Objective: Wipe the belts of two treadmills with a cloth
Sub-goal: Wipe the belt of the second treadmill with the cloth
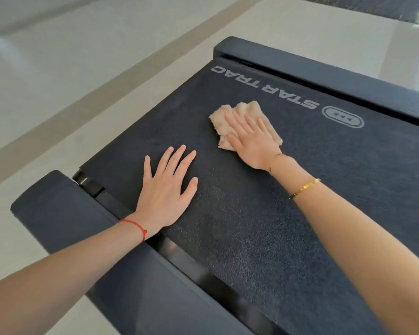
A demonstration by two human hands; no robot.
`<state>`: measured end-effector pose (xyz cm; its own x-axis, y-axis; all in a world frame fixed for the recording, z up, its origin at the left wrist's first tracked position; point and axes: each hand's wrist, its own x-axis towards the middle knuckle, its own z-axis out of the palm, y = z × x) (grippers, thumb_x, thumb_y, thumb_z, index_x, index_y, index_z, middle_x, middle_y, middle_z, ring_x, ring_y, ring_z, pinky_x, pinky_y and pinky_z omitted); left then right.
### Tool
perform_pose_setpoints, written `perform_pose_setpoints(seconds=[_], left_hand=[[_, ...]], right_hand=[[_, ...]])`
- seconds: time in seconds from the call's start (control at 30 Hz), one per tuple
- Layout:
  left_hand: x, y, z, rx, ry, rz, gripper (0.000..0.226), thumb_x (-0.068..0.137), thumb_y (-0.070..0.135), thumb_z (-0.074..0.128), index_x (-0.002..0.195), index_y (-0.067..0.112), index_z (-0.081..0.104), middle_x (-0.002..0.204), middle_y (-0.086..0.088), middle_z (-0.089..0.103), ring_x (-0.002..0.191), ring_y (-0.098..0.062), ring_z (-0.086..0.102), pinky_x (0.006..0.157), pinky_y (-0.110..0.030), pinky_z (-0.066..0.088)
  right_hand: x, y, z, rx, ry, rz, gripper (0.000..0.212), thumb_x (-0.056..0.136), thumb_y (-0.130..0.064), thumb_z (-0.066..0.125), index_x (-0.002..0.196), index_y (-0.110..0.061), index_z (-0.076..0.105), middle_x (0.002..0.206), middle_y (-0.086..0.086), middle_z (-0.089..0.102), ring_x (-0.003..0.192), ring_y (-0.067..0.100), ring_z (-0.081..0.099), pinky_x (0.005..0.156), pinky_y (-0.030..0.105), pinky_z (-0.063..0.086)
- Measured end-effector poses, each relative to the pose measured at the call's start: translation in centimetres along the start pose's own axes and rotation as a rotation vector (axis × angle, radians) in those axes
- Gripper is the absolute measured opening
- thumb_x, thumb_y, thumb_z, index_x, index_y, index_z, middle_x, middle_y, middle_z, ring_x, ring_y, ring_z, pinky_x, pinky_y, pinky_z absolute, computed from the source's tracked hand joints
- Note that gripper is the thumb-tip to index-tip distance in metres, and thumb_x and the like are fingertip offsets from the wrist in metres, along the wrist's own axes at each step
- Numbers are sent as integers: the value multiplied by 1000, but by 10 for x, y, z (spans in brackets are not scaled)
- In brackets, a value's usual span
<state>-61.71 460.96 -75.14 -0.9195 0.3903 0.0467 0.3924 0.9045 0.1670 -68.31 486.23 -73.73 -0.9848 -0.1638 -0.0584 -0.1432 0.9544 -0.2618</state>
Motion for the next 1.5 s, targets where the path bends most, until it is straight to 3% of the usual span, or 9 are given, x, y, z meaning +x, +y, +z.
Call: perform_pose_setpoints(seconds=[0.17,0.37,0.47,0.6,0.87,1.07,1.23,1.37,1.5], left_hand=[[-1,1,-3,1,-25,-41,60,103,47,23,159,29,12,167,5,9,154,-17,1,123,-58,5],[-22,-16,-17,71,-54,-70,56,105,33,25,159,23,15,167,0,13,154,-22,8,122,-58,9],[-34,-32,-28,42,-48,-104,54,106,30,28,159,23,19,166,0,17,154,-22,10,122,-57,10],[-46,-54,-44,29,-41,-113,54,106,30,29,159,23,20,166,-1,17,154,-23,10,122,-56,10],[-52,-86,-59,42,-77,-81,56,106,35,25,160,24,14,167,2,11,154,-19,4,124,-52,6],[-45,-114,-53,24,-101,-92,55,107,35,24,159,21,16,167,2,11,154,-19,6,124,-50,5],[-43,-128,-43,-21,-92,-110,57,106,37,24,160,23,14,167,4,9,154,-17,4,124,-48,7],[-43,-127,-36,-31,-77,-113,60,103,41,21,160,24,11,167,5,7,154,-17,2,125,-48,5],[-42,-127,-34,-5,-79,-105,61,103,43,17,160,26,5,168,5,3,155,-18,-1,125,-49,3]], right_hand=[[-52,-23,1,-37,-29,101,54,107,-38,13,158,-24,-2,166,-1,-5,152,27,-6,122,46,-6],[-153,-103,38,-166,-86,-321,56,105,-37,15,157,-24,-5,165,-2,-5,152,26,-8,122,46,-6],[-164,-101,37,-86,-101,-378,55,107,-42,20,157,-32,-2,165,-10,-4,152,19,-11,122,39,-11],[-144,-89,30,-78,-81,-321,54,107,-44,19,156,-35,1,164,-14,-2,152,17,-9,123,37,-8],[-52,-101,23,4,-46,96,53,107,-40,13,157,-28,-2,165,-4,-7,152,28,-11,120,43,-13],[-40,-175,53,-84,-45,-194,53,108,-38,14,157,-27,-1,166,-4,-2,152,24,-8,123,45,-6],[-16,-154,45,-63,-23,-307,53,108,-40,17,157,-29,2,165,-7,1,152,17,-4,123,39,-6],[40,-129,32,-51,-34,-221,53,108,-39,16,157,-29,2,165,-5,1,152,19,-3,123,40,-4],[106,-101,18,-51,-24,-20,54,107,-40,15,158,-28,0,166,-4,-2,153,24,-3,123,43,-4]])
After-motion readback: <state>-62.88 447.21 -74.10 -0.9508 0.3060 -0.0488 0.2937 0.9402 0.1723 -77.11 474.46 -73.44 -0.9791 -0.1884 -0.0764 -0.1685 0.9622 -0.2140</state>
